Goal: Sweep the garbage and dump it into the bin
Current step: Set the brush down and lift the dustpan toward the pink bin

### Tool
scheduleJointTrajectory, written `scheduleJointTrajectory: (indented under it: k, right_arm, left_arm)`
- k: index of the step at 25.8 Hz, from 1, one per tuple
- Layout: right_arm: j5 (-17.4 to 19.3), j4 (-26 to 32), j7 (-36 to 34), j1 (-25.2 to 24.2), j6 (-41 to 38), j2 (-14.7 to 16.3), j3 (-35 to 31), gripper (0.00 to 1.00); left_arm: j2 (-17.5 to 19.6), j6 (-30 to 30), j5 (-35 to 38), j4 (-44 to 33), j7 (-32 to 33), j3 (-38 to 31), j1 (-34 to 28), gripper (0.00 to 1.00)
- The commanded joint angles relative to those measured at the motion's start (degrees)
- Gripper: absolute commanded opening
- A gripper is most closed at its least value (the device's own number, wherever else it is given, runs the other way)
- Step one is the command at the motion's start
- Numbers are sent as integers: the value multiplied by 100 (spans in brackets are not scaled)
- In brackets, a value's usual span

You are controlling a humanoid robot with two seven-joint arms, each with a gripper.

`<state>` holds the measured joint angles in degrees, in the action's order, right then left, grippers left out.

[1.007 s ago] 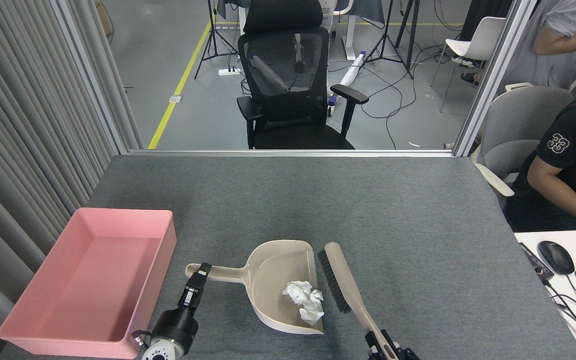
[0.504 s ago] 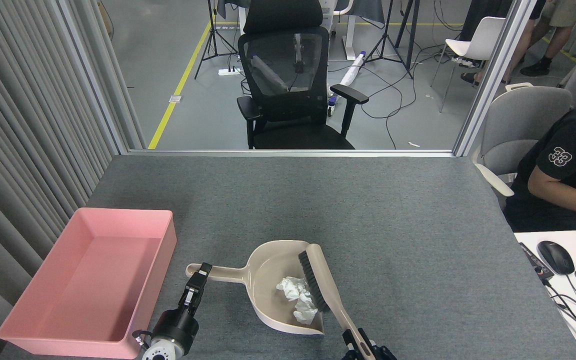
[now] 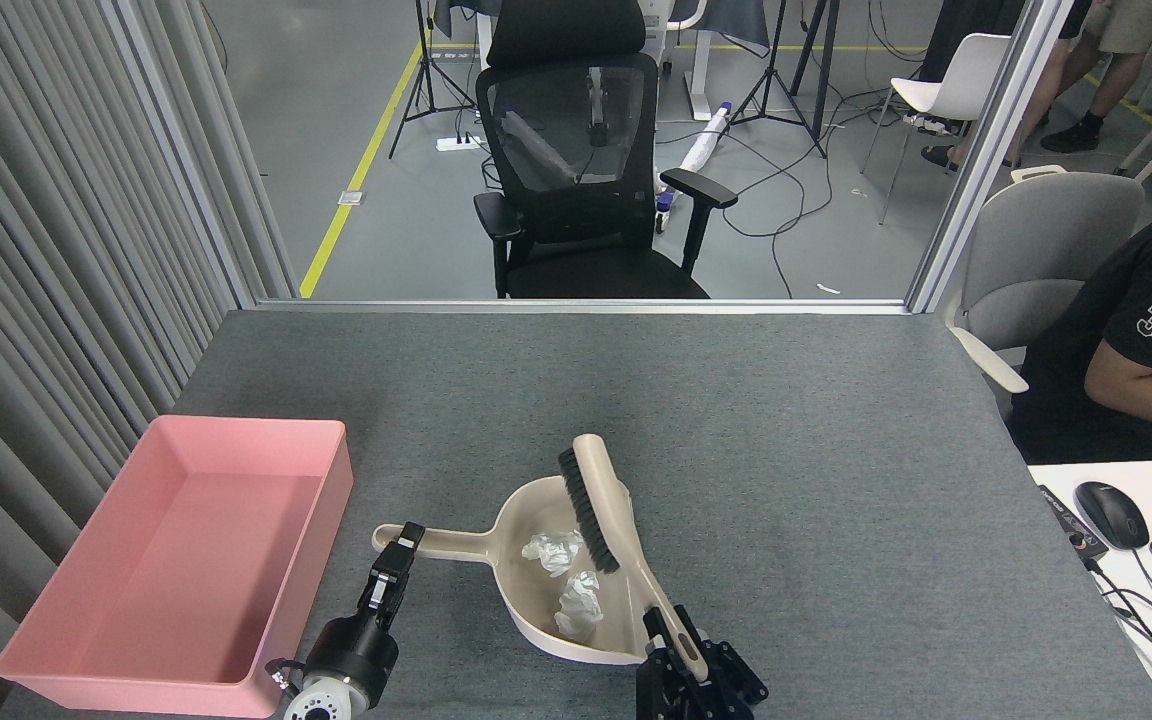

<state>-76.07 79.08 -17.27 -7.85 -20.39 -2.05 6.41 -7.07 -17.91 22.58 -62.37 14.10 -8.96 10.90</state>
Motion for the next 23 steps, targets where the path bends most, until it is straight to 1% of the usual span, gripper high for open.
scheduleJointTrajectory:
  k: [1, 3, 5, 7, 11, 12, 18, 23]
  right_arm:
    - [338, 99, -49, -24, -307, 257, -552, 0]
    - [417, 91, -49, -24, -431, 494, -983, 0]
    - [426, 90, -49, -50, -589, 740, -1370, 0]
    - [426, 47, -49, -76, -791, 925, -1651, 0]
    - [399, -103, -40, -243, -897, 1233, -1801, 0]
    - [391, -112, -40, -296, -896, 1268, -1801, 0]
    - [338, -120, -14, -402, -835, 1259, -1809, 0]
    - [373, -147, -14, -402, -809, 1259, -1818, 0]
  left_arm:
    - [-5, 6, -70, 5, -3, 9, 0, 17]
    - [-5, 59, -202, 5, -3, 9, 0, 17]
    - [-5, 165, -386, -12, -3, 9, 0, 17]
    - [-5, 191, -421, -74, 5, 9, 0, 17]
    - [-5, 455, -430, -372, 23, 35, 9, 17]
    - [-5, 499, -430, -408, 23, 44, 18, 17]
    - [-13, 666, -421, -645, 23, 44, 62, 17]
    - [39, 1026, -421, -1032, 137, 44, 149, 17]
